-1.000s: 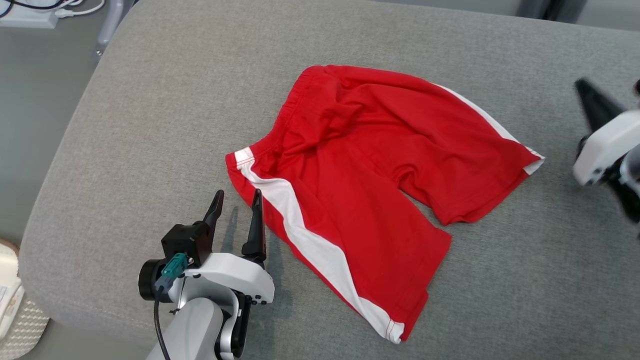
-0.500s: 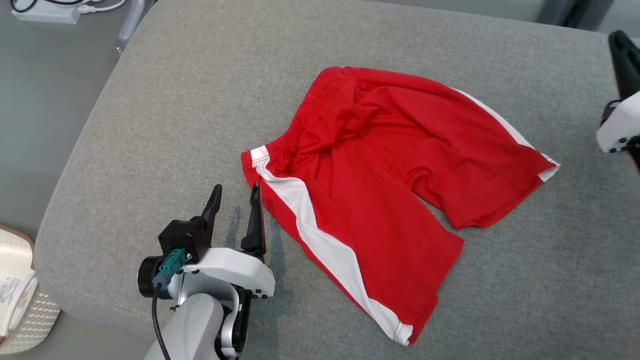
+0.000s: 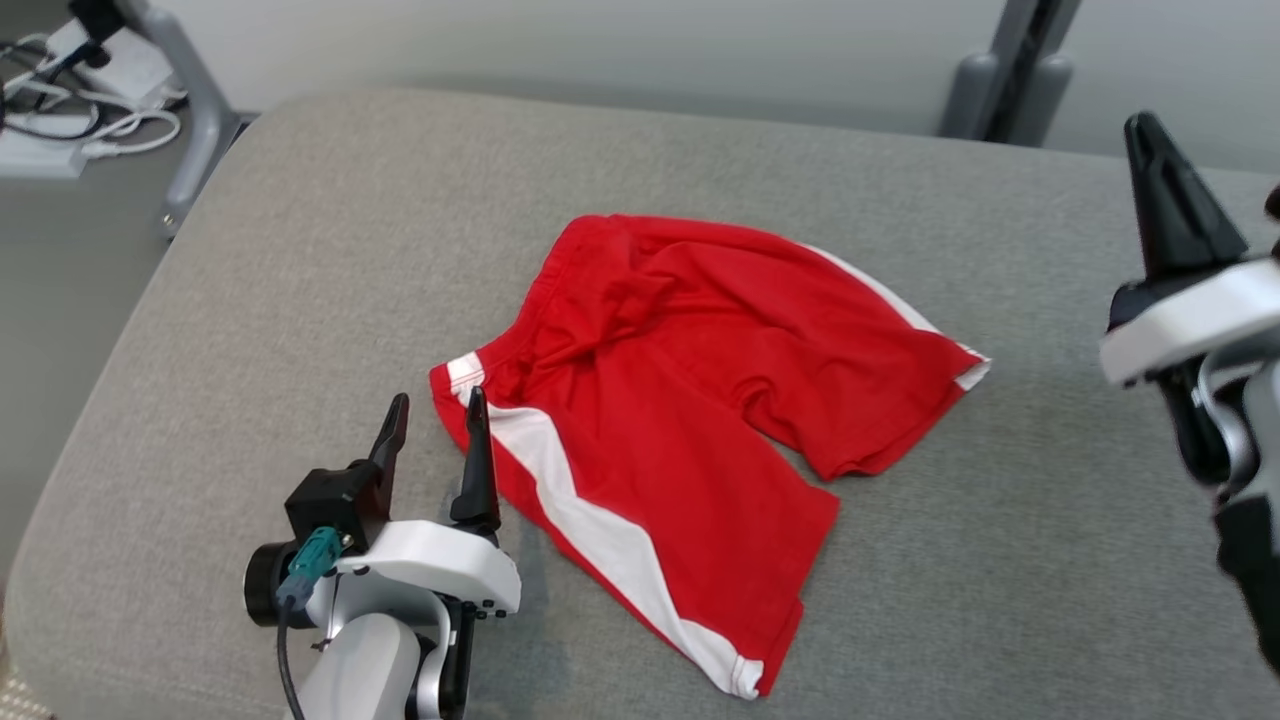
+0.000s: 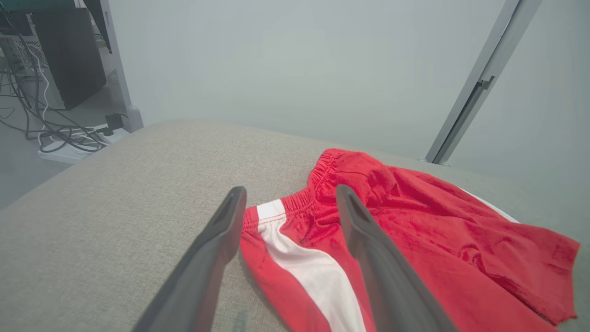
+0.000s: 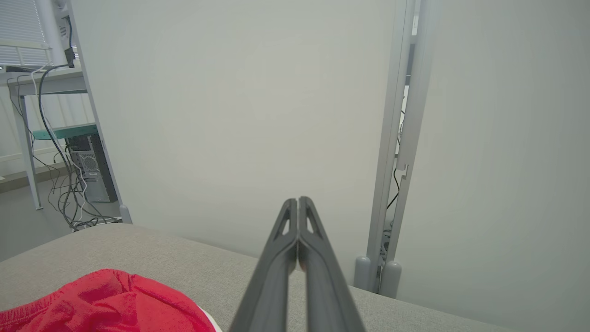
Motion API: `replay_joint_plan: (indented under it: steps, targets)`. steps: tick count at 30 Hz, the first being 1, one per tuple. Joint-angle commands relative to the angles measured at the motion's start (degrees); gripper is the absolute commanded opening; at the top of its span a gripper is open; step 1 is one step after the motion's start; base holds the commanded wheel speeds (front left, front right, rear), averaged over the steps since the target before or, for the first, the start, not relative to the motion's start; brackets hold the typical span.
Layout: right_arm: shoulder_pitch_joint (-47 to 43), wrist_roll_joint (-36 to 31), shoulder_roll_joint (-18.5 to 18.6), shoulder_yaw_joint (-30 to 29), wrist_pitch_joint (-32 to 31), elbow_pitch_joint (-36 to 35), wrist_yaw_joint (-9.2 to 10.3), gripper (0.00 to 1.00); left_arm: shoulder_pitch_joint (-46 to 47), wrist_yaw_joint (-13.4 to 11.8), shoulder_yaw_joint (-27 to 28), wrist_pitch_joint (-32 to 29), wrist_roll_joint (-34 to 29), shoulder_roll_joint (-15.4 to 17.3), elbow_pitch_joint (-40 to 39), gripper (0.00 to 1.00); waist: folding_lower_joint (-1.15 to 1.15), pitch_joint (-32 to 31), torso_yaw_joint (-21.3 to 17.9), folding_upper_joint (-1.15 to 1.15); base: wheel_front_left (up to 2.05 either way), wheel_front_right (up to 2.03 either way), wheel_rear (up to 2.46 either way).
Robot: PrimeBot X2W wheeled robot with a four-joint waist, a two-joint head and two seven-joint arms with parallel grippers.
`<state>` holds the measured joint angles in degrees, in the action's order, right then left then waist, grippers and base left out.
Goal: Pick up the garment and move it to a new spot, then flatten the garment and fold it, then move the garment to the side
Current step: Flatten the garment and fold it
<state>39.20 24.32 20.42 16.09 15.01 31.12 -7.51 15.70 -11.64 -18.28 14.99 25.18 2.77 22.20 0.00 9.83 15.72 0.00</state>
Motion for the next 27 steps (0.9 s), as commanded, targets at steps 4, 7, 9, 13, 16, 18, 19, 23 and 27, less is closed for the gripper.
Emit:
replay_joint_plan:
  steps: [4,7,9,13,16,18,19,23,27]
  targets:
    - [-9.8,-4.1,-4.3,-5.2,0.2,-7.8,0.04,0.00,-2.2,0.5,2.1,0.2,-1.1,0.3,-1.1,1.00,0.00,-4.2,-4.1,0.00,0.00,0.00,0.00]
    - [-14.0,-6.2,-6.2,-7.3,0.2,-11.3,0.05,0.00,-3.1,0.6,3.1,0.2,-1.3,0.3,-1.6,1.00,0.00,-4.9,-5.2,0.00,0.00,0.00,0.00]
    - [-17.6,-8.5,-8.2,-9.0,-0.3,-14.8,0.04,0.00,-3.9,0.7,3.8,0.2,-1.6,0.3,-2.0,1.00,0.00,-5.4,-6.2,0.00,0.00,0.00,0.00]
    - [-24.2,-12.3,-12.5,-11.3,-2.5,-21.2,0.04,0.00,-5.5,1.2,4.5,0.2,-2.4,0.3,-2.4,1.00,0.00,-6.1,-7.7,0.00,0.00,0.00,0.00]
    - [-28.1,-14.5,-14.6,-13.1,-3.3,-24.6,0.05,0.00,-6.8,1.5,4.9,0.2,-3.0,0.3,-2.5,1.00,0.00,-6.9,-8.4,0.00,0.00,0.00,0.00]
    - [-30.6,-15.3,-15.9,-14.2,-3.4,-26.0,0.05,0.00,-7.7,1.6,5.1,0.2,-3.0,0.3,-2.7,1.00,0.00,-7.3,-8.9,0.00,0.00,0.00,0.00]
    - [-31.6,-15.8,-16.3,-14.5,-3.5,-26.5,0.04,0.00,-8.1,1.7,5.3,0.2,-3.1,0.3,-2.9,1.00,0.00,-7.4,-9.1,0.00,0.00,0.00,0.00]
    - [-35.4,-17.3,-17.2,-16.6,-4.0,-26.4,0.05,0.15,-9.7,1.8,5.7,0.2,-3.4,0.3,-3.5,1.00,0.00,-8.1,-9.7,0.00,0.00,0.00,0.00]
    - [-37.2,-15.9,-17.5,-18.1,-3.9,-24.4,0.04,1.00,-11.0,1.9,5.3,0.2,-3.3,0.3,-4.5,1.00,0.00,-8.4,-10.1,0.00,0.00,0.00,0.00]
